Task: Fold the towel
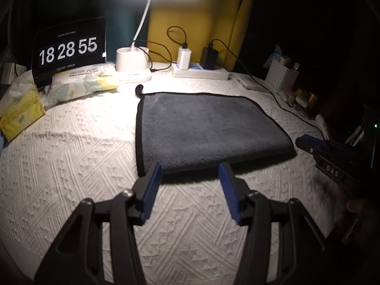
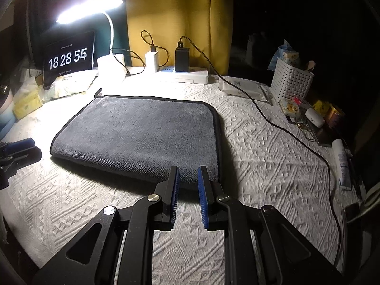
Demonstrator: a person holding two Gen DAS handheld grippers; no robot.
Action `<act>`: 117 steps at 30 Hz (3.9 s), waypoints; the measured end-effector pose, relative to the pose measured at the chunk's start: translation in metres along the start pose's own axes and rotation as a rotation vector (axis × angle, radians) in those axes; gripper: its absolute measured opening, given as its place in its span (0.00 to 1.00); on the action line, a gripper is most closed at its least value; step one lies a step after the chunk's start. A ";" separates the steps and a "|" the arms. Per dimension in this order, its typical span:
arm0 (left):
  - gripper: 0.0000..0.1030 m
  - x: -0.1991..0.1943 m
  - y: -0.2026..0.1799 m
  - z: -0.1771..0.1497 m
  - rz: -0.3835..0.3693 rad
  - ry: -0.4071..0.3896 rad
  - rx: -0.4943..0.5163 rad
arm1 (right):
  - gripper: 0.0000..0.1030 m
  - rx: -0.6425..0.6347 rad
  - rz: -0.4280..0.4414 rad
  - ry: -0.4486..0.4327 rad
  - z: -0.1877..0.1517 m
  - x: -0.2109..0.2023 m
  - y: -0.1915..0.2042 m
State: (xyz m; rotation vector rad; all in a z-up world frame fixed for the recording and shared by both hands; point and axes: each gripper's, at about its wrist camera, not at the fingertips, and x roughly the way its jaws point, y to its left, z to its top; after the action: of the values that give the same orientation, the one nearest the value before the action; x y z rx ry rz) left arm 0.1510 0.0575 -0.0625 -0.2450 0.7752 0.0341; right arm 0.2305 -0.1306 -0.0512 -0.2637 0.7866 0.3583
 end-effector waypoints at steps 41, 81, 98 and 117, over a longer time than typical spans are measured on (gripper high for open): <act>0.77 -0.129 -0.022 -0.027 -0.059 -0.276 0.010 | 0.31 -0.024 -0.002 -0.254 -0.015 -0.162 0.022; 0.93 -0.237 -0.021 -0.056 -0.007 -0.557 0.049 | 0.52 -0.003 -0.029 -0.451 -0.050 -0.267 0.041; 0.93 -0.246 -0.028 -0.056 0.028 -0.591 0.083 | 0.67 0.011 -0.048 -0.466 -0.054 -0.271 0.032; 0.93 -0.241 -0.024 -0.054 0.028 -0.571 0.070 | 0.67 0.008 -0.047 -0.460 -0.053 -0.269 0.033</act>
State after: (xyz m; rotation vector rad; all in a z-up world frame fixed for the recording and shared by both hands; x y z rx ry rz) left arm -0.0562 0.0364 0.0732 -0.1456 0.2105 0.0986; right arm 0.0082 -0.1774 0.1050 -0.1813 0.3290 0.3539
